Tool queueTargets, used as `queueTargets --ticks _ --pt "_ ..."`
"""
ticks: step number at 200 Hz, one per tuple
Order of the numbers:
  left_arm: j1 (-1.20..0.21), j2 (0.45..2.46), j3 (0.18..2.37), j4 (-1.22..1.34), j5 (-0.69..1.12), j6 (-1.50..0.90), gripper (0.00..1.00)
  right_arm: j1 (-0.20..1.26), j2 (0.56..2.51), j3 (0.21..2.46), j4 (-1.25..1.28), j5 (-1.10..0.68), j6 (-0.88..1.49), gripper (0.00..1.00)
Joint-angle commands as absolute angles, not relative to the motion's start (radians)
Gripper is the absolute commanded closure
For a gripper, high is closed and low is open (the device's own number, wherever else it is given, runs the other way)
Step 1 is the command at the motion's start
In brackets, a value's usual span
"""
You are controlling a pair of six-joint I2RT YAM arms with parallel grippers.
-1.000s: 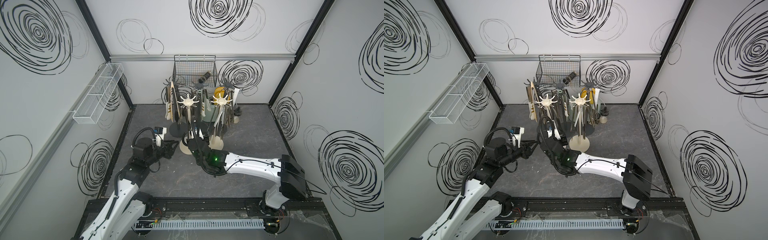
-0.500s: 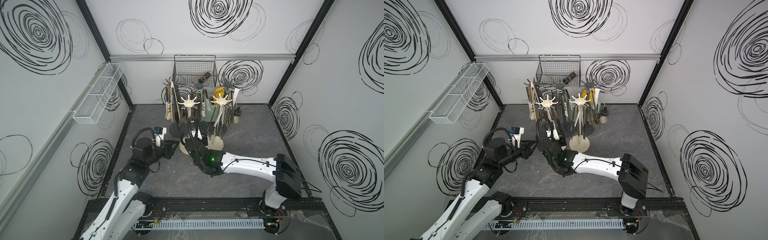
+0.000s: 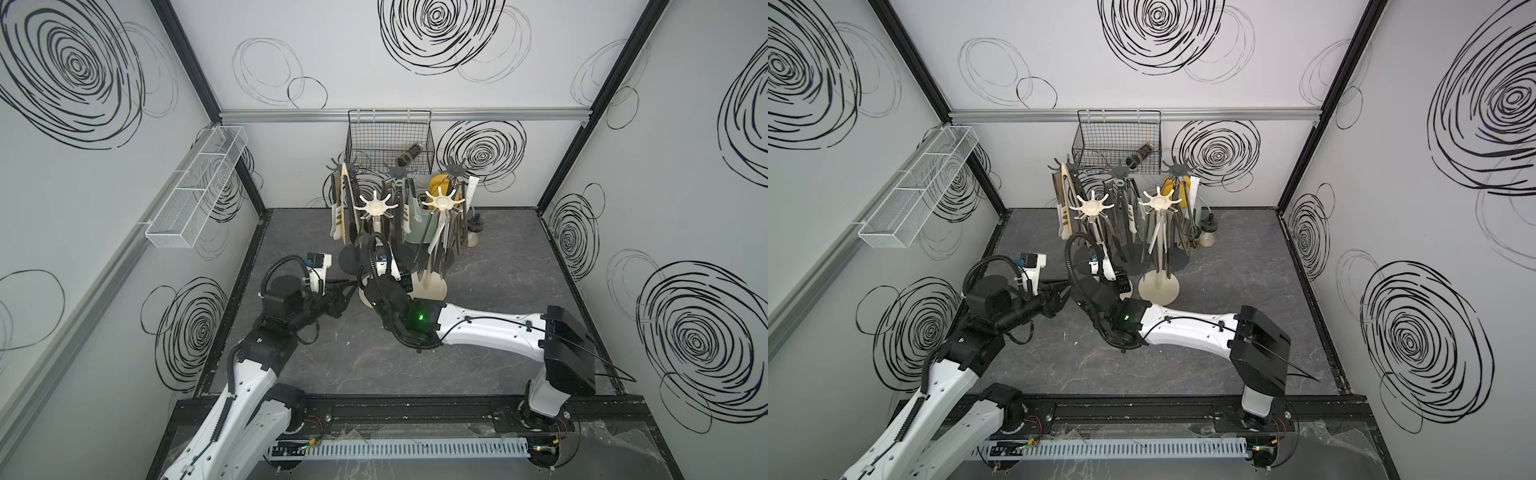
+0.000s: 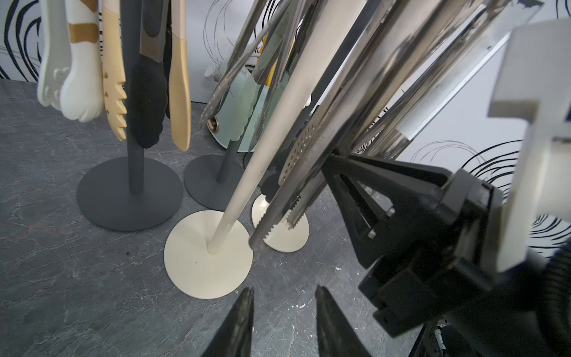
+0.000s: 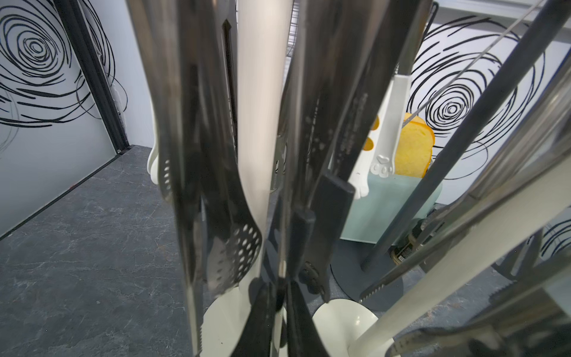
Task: Hang food tongs on kitchen utensil racks
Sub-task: Hang the food tongs on the rack.
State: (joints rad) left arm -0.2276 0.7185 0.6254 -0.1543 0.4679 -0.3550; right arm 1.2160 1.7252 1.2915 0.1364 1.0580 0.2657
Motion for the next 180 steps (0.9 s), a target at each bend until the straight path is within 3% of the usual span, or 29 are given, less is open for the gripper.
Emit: queueTargets --ticks 1,63,127,180 --pt "-0.214 0.71 0.615 -0.094 0.491 -0.363 0.62 1.221 1.724 1.289 0.104 1.068 0.284 0.82" --pt "-0.201 0.716 0.613 -0.09 0.495 -0.365 0.62 1.225 1.674 1.249 0.086 1.064 0.302 0.72" --pt "-0.186 0.713 0.61 -0.099 0.454 -0.365 0.61 1.219 1.497 1.036 0.023 1.043 0.4 0.62" --pt "-0.179 0.71 0.613 -0.119 0.383 -0.358 0.6 1.155 1.341 0.822 -0.02 0.846 0.507 0.59"
